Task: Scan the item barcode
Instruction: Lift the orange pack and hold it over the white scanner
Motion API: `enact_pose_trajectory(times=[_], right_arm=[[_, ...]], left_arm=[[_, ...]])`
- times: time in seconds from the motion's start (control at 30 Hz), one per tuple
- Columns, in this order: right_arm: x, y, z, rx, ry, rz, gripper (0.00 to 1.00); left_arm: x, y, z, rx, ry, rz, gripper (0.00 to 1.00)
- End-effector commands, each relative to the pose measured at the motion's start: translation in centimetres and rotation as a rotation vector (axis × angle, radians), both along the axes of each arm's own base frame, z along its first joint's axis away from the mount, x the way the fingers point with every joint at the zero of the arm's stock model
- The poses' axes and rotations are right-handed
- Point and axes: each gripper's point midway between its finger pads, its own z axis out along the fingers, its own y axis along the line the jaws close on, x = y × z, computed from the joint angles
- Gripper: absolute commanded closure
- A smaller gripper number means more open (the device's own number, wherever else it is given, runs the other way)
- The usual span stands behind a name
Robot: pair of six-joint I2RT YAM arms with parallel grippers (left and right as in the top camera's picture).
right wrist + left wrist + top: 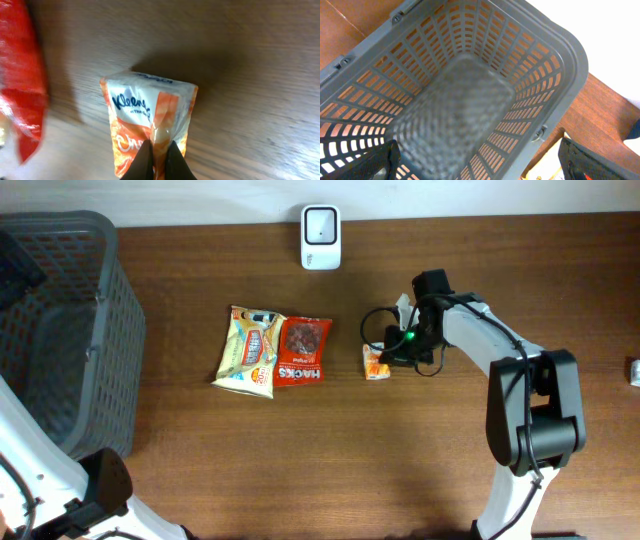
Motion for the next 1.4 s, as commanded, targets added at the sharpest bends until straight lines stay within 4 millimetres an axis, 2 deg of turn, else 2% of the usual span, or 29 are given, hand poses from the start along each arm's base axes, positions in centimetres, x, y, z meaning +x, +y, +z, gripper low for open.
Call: enact_pose_trajectory(times=[0.0,0.1,0.17,0.23,0.3,0.37,0.43,0.5,0.57,0.6,0.67,0.8,0.83,1.0,1.1,1.3,1.37], right_arm=[[1.4,2.5,2.1,0.149,-0.052,0.037,0.96],[5.9,2.7,6.3,0.132,-0.208,0.038,0.96],[10.0,2.0,9.5,0.024,-0.376,0.012,0.96],[13.1,1.6,12.1,-0.060,-0.524,-0.019,0.96],[16.9,2.2,15.6,-0.162,-0.770,-0.017,0.96],[19.3,2.8,18.0,-0.345,-0.982,0.020,0.96],[20.3,4.7,19.1,-0.483,-1.133,0.153,0.96],[20.8,7.0,19.2,-0.611,-1.260,0.371,0.96],[21.2,9.1,18.1,-0.745,-1.356,0.595,0.96],[21.6,9.7,17.6,-0.782,-1.390,0.649,0.96],[22.5,10.0,16.8,-0.834,-1.433,0.676,0.96],[25.2,8.2,15.0,-0.952,-1.491,0.559,0.96],[25.4,8.3,13.9,-0.940,-1.492,0.571,0.96],[25.6,8.7,11.2,-0.921,-1.469,0.603,0.96],[25.7,8.7,11.4,-0.925,-1.485,0.589,0.96],[25.9,9.5,15.0,-0.938,-1.621,0.490,0.96],[25.7,10.3,15.1,-0.927,-1.630,0.499,0.96]], left_arm=[[-0.4,-0.1,0.8,0.011,-0.022,0.004,0.01],[-0.4,-0.1,0.8,0.011,-0.022,0.004,0.01],[-0.5,-0.1,0.8,0.011,-0.022,0.004,0.01],[-0.4,-0.1,0.8,0.011,-0.022,0.004,0.01],[-0.4,-0.1,0.8,0.011,-0.022,0.004,0.01],[-0.4,-0.1,0.8,0.011,-0.022,0.004,0.01],[-0.4,-0.1,0.8,0.011,-0.022,0.004,0.01],[-0.4,-0.1,0.8,0.011,-0.022,0.004,0.01],[-0.5,-0.1,0.8,0.011,-0.022,0.004,0.01],[-0.4,-0.1,0.8,0.011,-0.022,0.004,0.01],[-0.5,-0.1,0.8,0.011,-0.022,0.004,0.01],[-0.4,-0.1,0.8,0.011,-0.022,0.004,0.01],[-0.5,-0.1,0.8,0.011,-0.022,0.004,0.01],[-0.4,-0.1,0.8,0.011,-0.022,0.004,0.01],[-0.4,-0.1,0.8,0.011,-0.022,0.004,0.01],[-0.5,-0.1,0.8,0.011,-0.022,0.004,0.01],[-0.4,-0.1,0.8,0.011,-0.022,0.004,0.01]])
